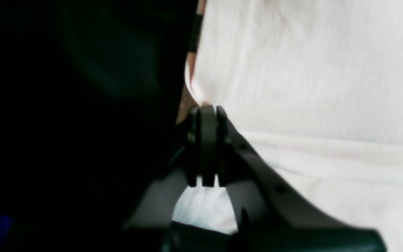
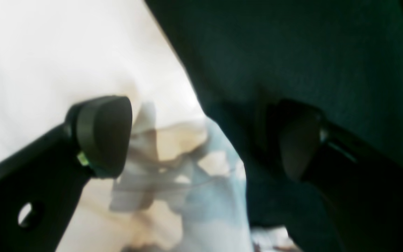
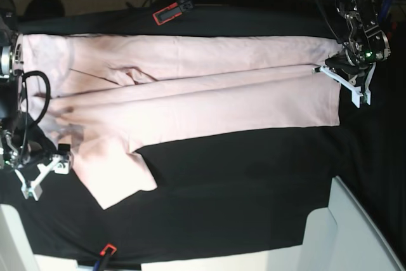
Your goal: Fold the T-shirt properly
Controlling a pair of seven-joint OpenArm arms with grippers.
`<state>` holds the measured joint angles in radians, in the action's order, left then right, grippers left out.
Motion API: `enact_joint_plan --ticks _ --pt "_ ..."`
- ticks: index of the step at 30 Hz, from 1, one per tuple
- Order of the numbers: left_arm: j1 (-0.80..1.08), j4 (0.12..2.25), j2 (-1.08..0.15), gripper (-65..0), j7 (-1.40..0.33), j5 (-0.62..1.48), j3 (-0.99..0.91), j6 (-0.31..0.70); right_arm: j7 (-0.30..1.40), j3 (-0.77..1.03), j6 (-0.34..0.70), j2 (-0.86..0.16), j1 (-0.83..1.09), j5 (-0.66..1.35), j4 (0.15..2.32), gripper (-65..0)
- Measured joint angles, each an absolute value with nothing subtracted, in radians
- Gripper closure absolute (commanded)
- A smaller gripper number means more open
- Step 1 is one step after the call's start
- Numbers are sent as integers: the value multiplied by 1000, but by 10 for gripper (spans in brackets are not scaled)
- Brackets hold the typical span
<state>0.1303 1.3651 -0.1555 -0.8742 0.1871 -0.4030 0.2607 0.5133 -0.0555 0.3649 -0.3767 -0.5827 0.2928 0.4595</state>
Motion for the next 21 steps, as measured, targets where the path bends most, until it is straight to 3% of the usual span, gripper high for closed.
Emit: enact_joint_plan --ticks 5,15,17,21 --pt "128 1366 -156 0 -875 187 -406 261 426 -101 354 -362 -600 286 333 -622" --pt "128 1366 -155 0 -878 187 -406 261 382 -127 358 -307 -601 292 318 -609" --pt "128 1366 -155 0 -878 187 -406 261 382 -127 356 -307 -601 292 318 -544" --pt "128 1366 -155 0 -878 187 -406 261 388 -127 356 -307 -601 289 318 -335"
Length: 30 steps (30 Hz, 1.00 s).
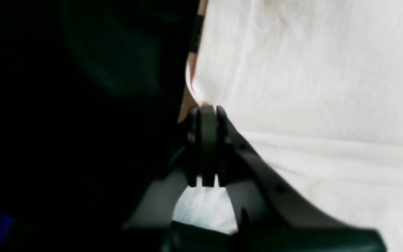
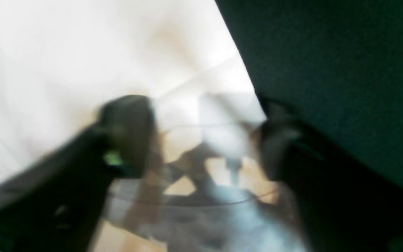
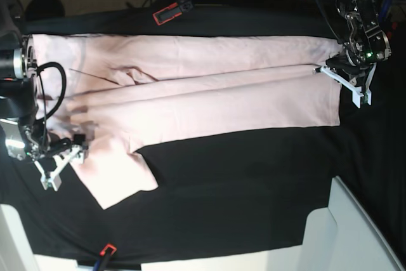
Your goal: Fold the T-shirt properly
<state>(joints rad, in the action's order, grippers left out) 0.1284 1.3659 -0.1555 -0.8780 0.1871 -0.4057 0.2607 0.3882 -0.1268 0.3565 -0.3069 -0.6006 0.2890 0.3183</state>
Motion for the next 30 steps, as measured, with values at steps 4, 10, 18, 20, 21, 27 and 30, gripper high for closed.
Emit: enact_joint_plan --ticks 4,10,18,20,21,27,30 --pt "128 1366 -155 -3 -878 187 -406 261 390 -124 357 -307 -601 290 318 -99" --pt "123 1366 -155 -107 -882 185 -406 260 390 -123 357 -307 -600 291 318 -3" --pt "125 1430 -159 -361 -898 184 -407 259 389 -123 357 -307 -597 292 318 0" --pt "120 1475 -159 -364 -926 187 -408 259 390 -123 357 -307 -597 292 318 0" --pt "116 1498 -159 -364 -936 187 -408 259 389 -125 357 -307 -597 292 318 0" --pt "4 1522 -161 -364 -1018 185 -412 260 385 -125 357 -306 -594 292 318 0" --pt "-58 1466 -164 -364 -1028 184 -412 259 387 -125 357 -307 -593 292 318 0"
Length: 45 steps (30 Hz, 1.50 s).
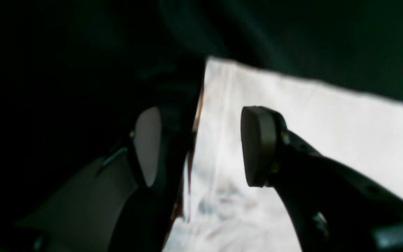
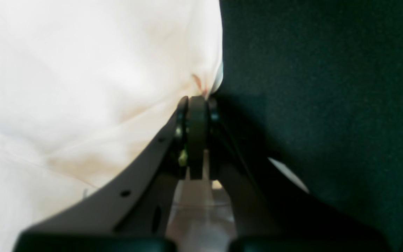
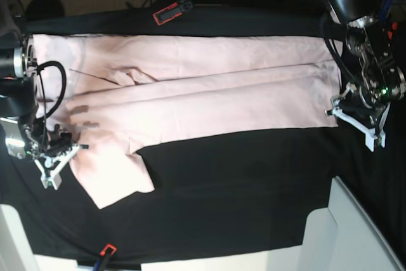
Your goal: Fold the T-shirt properly
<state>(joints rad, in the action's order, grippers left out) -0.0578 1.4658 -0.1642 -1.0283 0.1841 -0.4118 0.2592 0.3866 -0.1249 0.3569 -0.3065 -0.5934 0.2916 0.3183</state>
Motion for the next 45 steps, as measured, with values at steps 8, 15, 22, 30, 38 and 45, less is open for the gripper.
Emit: enact_joint_plan --ticks 8,15,22,30,38,45 --pt "-168 1300 -220 -363 -1028 181 -412 259 383 -128 357 -307 -591 292 319 0" --pt "-296 1118 -291 -361 -1024 176 -403 255 376 -128 357 -307 -584 296 324 0" --pt "-361 941 -340 -361 -1013 176 -250 255 377 -128 357 -308 -584 297 324 0" --pt "-364 891 -347 -359 -956 187 -168 432 376 -128 357 -310 -583 300 324 0" --pt "-363 872 -338 -358 -958 192 -253 446 379 -128 357 -310 -584 300 324 0" --pt "-367 858 -360 -358 -955 180 -307 439 379 -128 357 -310 -584 300 324 0"
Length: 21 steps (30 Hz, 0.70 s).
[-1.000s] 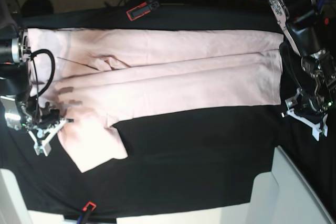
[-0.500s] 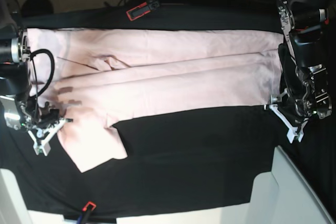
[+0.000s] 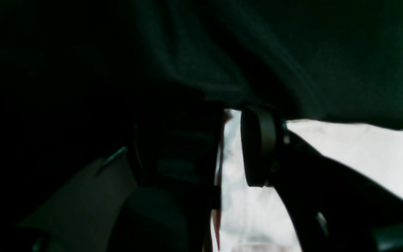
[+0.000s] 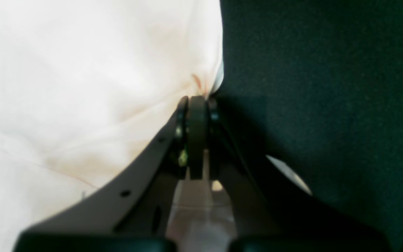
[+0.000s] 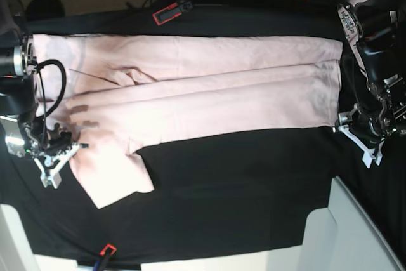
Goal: Fold the T-shirt properly
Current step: 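Regrip the folded edge with the left gripper near the collar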
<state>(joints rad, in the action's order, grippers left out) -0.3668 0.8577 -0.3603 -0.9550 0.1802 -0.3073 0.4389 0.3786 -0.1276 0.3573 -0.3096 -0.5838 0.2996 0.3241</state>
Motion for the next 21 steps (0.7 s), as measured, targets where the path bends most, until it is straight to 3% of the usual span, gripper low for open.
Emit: enact_joint_plan --ticks 12,14,17,21 --pt "-365 751 -322 -349 -869 184 -307 439 379 -128 358 -310 -584 300 324 0" --pt "-365 752 -325 -282 -870 184 -307 443 379 -128 358 -310 -583 300 324 0" --pt "-365 752 -328 -101 -869 183 -307 442 379 -128 357 -310 -584 300 324 0" --pt "-365 752 -327 -87 -870 184 -307 443 379 -128 358 -310 -583 300 324 0"
